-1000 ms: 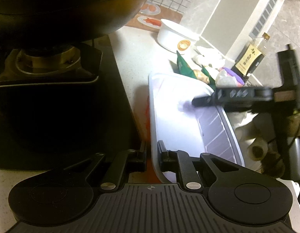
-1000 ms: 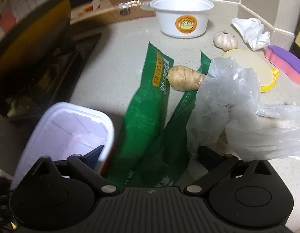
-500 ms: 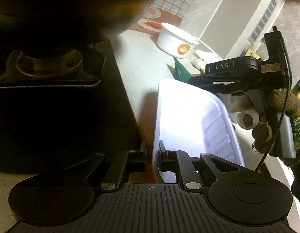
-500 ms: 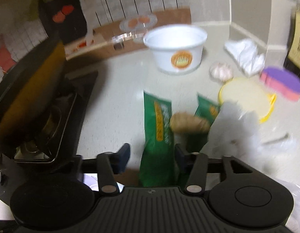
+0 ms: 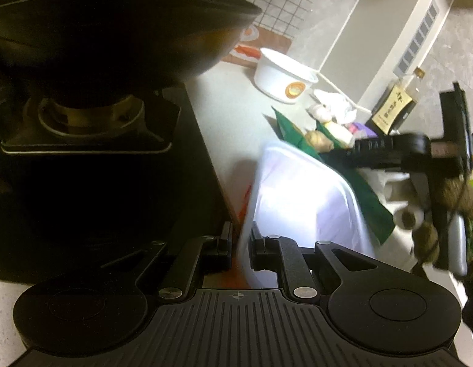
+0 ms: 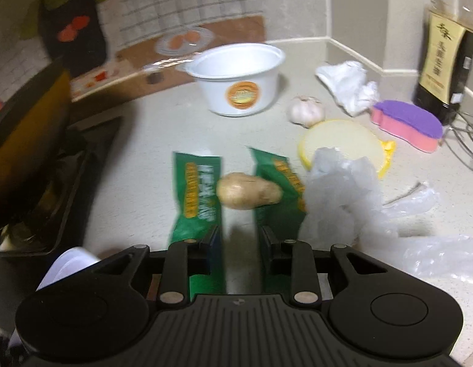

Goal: Collect trash
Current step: 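Grasp a green snack packet with the right gripper and lift it while the left holds the foil tray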

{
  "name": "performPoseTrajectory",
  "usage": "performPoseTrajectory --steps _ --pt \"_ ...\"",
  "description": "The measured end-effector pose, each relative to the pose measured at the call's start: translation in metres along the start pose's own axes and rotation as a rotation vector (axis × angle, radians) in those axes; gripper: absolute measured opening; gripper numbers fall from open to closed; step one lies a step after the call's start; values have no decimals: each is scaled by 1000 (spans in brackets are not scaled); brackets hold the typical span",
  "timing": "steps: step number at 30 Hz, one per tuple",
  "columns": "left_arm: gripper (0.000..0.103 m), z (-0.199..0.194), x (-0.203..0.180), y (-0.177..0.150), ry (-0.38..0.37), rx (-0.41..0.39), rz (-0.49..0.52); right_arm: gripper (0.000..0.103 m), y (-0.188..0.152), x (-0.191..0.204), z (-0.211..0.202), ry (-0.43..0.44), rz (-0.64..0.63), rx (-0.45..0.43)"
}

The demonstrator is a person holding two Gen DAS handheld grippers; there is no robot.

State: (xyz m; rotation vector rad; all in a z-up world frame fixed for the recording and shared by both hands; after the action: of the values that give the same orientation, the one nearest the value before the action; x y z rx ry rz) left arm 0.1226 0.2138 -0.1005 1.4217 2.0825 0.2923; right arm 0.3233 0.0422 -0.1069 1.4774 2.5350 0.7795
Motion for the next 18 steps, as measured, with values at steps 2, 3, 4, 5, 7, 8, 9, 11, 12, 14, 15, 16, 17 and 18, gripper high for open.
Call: performPoseTrajectory --steps 2,3,4,5,7,8,9,11,12,14,15,16,17,18 --pt "14 0 2 1 7 -2 -5 29 -5 11 0 32 -49 6" --pt "14 0 3 2 14 -3 -6 29 -8 17 1 41 -78 8" --pt "14 -1 3 2 20 -2 -6 29 -11 21 3 42 -99 10" --pt "14 -1 4 2 26 -1 -4 29 -13 26 5 39 -116 11" --pt "13 -2 4 1 33 5 6 33 -15 31 9 36 -138 0" --pt "14 -2 4 1 33 10 7 40 -13 33 11 38 -142 -6" --pt "14 -1 4 0 37 14 5 42 -10 34 13 43 -142 -6" --pt "13 0 4 1 53 20 6 46 -2 34 21 43 -136 5" --pt "14 0 4 1 62 22 7 48 0 33 25 37 -135 14" --pt "14 3 4 3 77 31 12 50 4 30 34 27 -129 25" --pt "14 4 4 2 82 40 15 50 5 28 36 34 -122 35" --pt "14 6 4 2 83 46 16 47 5 26 37 35 -115 42" --pt "13 8 3 2 85 53 19 35 5 25 36 33 -116 41" --pt "13 10 1 1 86 57 25 27 4 25 32 37 -122 39"
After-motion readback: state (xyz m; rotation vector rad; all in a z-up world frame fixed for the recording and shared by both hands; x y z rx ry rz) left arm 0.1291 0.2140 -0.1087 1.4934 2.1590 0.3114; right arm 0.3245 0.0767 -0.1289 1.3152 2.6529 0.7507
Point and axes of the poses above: each gripper's, at about its wrist camera, not at the fingertips, and z roughly the way its jaws point, x to its left, y to its top, the point moved 7 cm from there along z, roughly the way its jaws point, and after that the axes turned 14 degrees about x, right-handed, at the moved point
